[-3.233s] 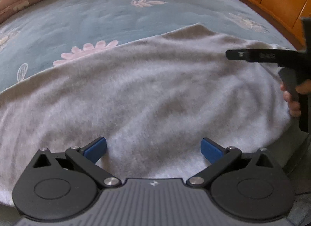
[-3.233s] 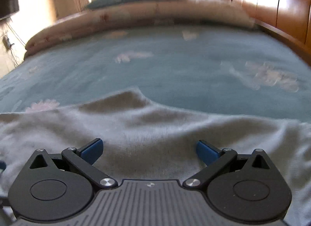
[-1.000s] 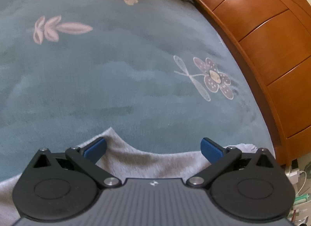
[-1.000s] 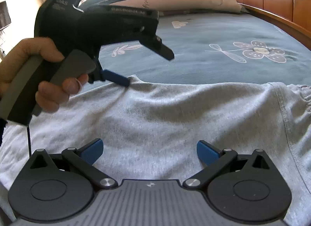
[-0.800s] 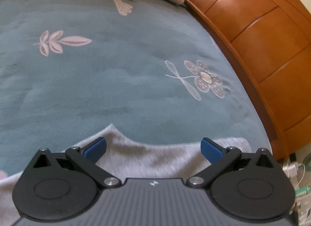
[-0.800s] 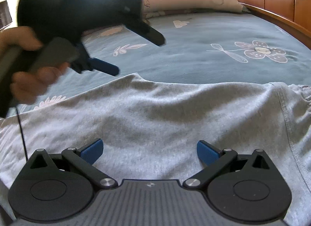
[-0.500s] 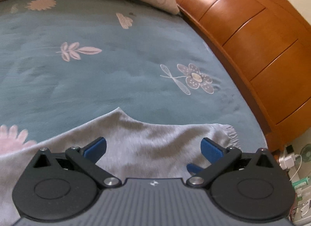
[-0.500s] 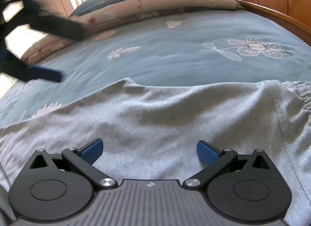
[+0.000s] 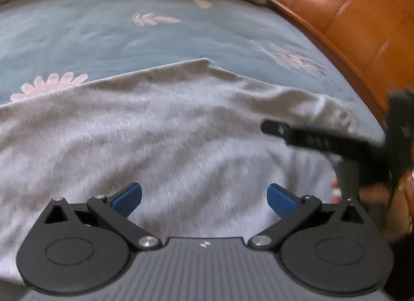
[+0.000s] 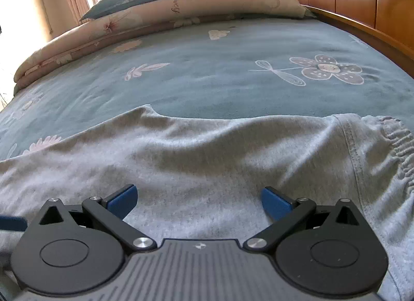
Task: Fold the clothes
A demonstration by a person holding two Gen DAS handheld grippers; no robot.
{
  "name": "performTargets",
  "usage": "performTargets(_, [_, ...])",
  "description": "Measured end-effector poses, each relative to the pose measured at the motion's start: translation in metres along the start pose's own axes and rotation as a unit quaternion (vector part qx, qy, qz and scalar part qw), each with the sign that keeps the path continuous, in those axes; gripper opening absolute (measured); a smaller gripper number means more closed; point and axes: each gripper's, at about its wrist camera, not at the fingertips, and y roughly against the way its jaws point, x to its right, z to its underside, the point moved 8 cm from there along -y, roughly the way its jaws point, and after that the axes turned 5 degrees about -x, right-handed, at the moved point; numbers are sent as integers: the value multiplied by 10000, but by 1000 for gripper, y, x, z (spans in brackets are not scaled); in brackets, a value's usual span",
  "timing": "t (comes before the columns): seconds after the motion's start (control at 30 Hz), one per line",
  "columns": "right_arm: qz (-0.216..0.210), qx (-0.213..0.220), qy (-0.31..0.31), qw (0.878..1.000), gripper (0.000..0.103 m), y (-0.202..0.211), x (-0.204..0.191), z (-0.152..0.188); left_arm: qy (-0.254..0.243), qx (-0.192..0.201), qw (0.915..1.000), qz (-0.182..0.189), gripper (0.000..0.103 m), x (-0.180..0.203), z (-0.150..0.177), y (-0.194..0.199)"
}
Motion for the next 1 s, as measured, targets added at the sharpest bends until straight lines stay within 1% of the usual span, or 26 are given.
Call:
performTargets(0.1, [34,-3,64,10000,103,-1,-1,1,-67,-229,9997,-46,102,3,22,-6])
performTargets(0.13, [50,-11,100,9999,103,-1,-2,1,-153,-193,9997,-78,102,7,28,-4])
performTargets(0.17, [73,-13,143,9999,103,-1,-3,2,-207,-279,9994,-59,102,11,33,-3])
performTargets(0.23, [101,-28,230,9997,103,-2,-4,3,-292,-259,9992,-17,102,15,33,2])
performTargets(0.27, [108,-29,256,9996,103,-2,-4,3,-260,-136,9996,-24,102,13,30,7])
performTargets(0.33, [114,-28,293,9995,103,-1,-5,4,21,236,9996,-160,102,-2,17,19])
performTargets(0.4, [116,-24,319,9994,103,-1,-4,4,566,449,9971,-252,102,-26,5,24])
performTargets(0.43, [120,-29,340,9993,103,-2,-4,5,817,424,9954,-262,102,-37,3,22])
performTargets(0.5, [133,-52,395,9991,103,-3,-5,5,1256,227,9915,-246,102,-55,8,13])
performTargets(0.57, [176,-84,511,9985,103,-4,-7,7,1256,467,9908,-170,102,-57,14,14])
performTargets(0.63, [243,-117,638,9976,103,-6,-9,9,1166,493,9917,-229,102,-54,17,14])
performTargets(0.8, [367,-2,785,9962,103,-9,-11,15,1248,415,9910,-260,102,-56,15,12])
performTargets(0.9, [348,114,835,9958,103,-9,-11,16,1329,410,9901,-171,102,-57,14,14])
performTargets(1.0, [334,187,883,9954,103,-7,-11,15,1290,385,9908,-105,102,-58,17,15])
